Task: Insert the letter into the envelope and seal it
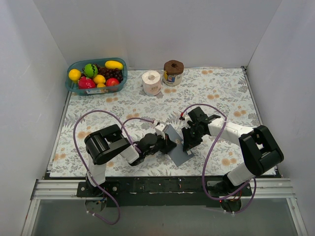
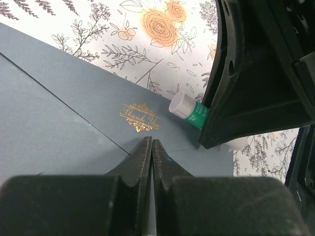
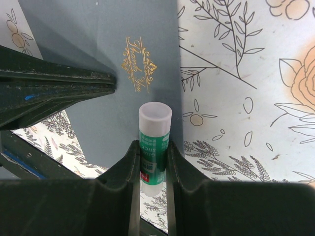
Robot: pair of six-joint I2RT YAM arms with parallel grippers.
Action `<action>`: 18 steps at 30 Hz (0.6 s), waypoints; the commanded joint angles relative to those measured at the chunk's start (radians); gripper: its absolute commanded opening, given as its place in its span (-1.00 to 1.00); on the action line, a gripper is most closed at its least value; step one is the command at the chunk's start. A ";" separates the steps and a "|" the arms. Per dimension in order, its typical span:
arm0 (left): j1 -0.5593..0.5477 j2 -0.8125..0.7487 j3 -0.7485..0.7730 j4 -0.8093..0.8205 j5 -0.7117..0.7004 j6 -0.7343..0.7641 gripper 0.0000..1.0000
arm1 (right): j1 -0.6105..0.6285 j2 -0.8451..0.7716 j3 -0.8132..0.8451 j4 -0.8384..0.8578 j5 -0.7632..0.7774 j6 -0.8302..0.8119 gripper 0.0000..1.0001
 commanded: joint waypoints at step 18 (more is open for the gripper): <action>0.105 -0.023 0.078 -0.173 -0.010 0.120 -1.00 | 0.003 0.055 -0.040 0.013 0.065 -0.035 -0.97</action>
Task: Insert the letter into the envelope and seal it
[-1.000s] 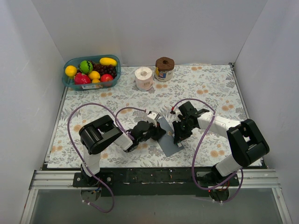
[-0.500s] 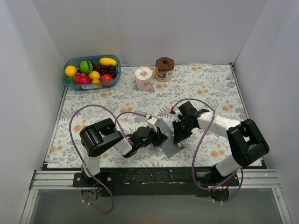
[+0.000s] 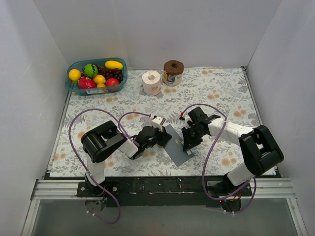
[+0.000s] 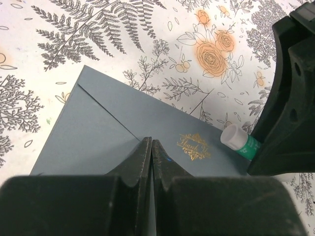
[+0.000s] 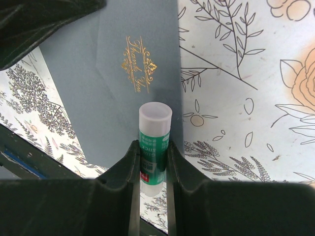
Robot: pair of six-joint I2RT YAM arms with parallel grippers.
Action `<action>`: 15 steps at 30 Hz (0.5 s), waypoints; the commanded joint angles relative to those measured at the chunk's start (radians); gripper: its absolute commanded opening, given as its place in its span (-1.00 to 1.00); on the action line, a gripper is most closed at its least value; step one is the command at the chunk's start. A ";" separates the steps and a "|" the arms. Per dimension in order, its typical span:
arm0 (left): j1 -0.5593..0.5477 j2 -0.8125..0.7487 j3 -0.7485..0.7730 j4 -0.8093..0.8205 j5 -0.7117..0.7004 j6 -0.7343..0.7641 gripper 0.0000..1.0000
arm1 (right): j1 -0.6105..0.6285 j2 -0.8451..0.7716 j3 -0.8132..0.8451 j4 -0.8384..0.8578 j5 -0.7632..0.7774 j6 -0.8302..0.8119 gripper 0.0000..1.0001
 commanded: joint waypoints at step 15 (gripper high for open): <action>-0.136 0.016 0.018 -0.093 -0.002 -0.013 -1.00 | 0.004 0.050 -0.040 0.008 0.071 -0.037 -0.97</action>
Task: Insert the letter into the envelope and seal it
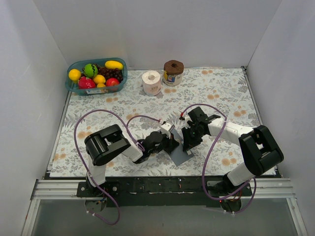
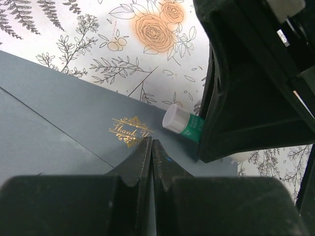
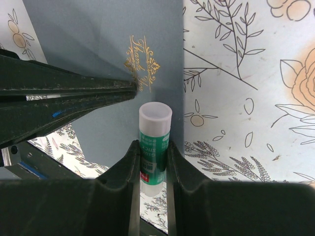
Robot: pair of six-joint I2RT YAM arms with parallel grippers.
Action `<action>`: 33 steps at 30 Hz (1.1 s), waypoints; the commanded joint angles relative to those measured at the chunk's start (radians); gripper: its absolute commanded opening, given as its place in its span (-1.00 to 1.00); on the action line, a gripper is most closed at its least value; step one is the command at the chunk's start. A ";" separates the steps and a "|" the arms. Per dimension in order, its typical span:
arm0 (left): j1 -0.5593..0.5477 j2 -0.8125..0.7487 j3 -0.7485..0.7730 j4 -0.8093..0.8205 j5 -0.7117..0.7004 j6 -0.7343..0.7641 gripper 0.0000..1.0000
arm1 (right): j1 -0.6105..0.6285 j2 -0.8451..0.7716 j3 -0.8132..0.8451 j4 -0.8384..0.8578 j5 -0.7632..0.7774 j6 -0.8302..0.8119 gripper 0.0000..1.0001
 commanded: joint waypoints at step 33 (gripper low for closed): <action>0.119 -0.339 0.025 -0.252 -0.246 0.165 -0.80 | 0.004 0.034 -0.009 -0.002 0.059 -0.026 -0.97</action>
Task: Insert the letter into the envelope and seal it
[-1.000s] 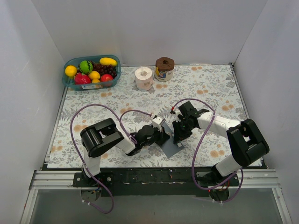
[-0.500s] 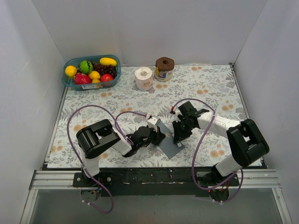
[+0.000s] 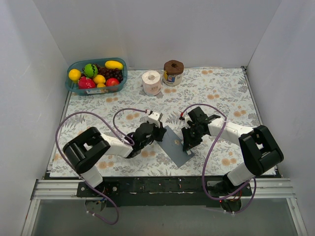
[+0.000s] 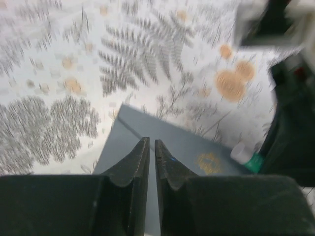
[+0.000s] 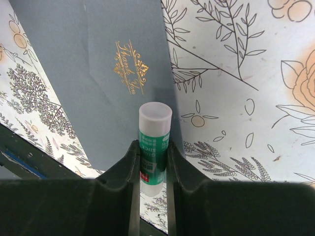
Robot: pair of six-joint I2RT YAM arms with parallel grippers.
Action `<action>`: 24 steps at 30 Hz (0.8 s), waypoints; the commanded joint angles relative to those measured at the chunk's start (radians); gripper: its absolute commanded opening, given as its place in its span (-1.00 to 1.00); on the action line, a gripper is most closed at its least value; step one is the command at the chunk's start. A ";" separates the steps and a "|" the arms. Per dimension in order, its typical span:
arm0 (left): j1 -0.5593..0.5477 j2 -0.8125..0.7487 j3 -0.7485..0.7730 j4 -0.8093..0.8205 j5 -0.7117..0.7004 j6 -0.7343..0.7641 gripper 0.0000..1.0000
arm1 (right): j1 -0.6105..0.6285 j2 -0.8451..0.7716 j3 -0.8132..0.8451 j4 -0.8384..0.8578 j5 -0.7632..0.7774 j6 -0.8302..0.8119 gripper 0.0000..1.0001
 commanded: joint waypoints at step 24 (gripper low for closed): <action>0.057 -0.503 0.228 -0.421 0.007 -0.071 0.48 | 0.003 -0.359 -0.035 0.180 -0.042 -0.091 -0.97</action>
